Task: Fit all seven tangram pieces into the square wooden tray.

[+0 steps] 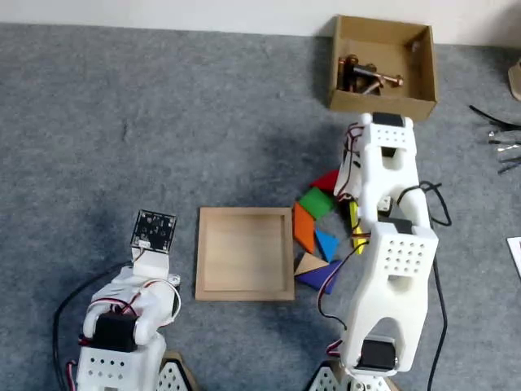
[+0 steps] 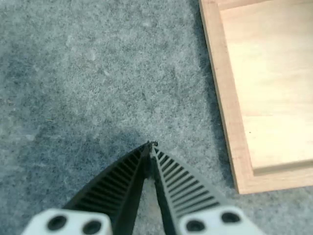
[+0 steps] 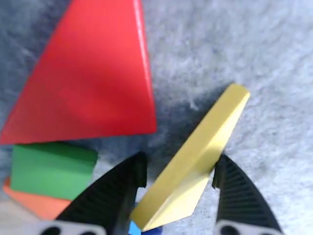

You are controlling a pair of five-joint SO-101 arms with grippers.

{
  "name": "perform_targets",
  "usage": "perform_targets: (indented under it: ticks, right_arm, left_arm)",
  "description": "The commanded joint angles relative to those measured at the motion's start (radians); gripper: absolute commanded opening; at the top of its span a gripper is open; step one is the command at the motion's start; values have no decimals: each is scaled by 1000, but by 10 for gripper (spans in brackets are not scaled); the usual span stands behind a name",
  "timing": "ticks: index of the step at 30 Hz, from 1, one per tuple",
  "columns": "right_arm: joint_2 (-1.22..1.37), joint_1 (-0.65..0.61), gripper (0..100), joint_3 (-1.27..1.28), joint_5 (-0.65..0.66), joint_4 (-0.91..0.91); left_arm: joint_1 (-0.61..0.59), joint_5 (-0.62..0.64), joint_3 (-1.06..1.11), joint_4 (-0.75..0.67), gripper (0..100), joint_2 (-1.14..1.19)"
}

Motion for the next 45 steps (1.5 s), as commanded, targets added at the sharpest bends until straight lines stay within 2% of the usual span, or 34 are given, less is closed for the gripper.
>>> perform_targets:
  ticks: [1, 8, 13, 16, 22, 31, 40, 45]
  right_arm:
    - [-104, 13, 202, -22, 61, 13]
    - [-139, 18, 148, -21, 68, 16]
    - [-139, 18, 146, -21, 71, 31]
    - [-140, 16, 142, -21, 129, 59]
    - [-142, 18, 62, -27, 144, 65]
    - [-174, 15, 5, -58, 206, 125]
    - [-208, 10, 5, -61, 207, 130]
    - [-282, -42, 5, -58, 207, 139]
  left_arm:
    - [7, 6, 19, 6, 5, -7]
    - [7, 6, 19, 6, 5, -7]
    - [7, 6, 19, 6, 5, -7]
    - [7, 6, 19, 6, 5, -7]
    - [7, 6, 19, 6, 5, -7]
    - [7, 6, 19, 6, 5, -7]
    - [7, 6, 19, 6, 5, -7]
    - [7, 6, 19, 6, 5, -7]
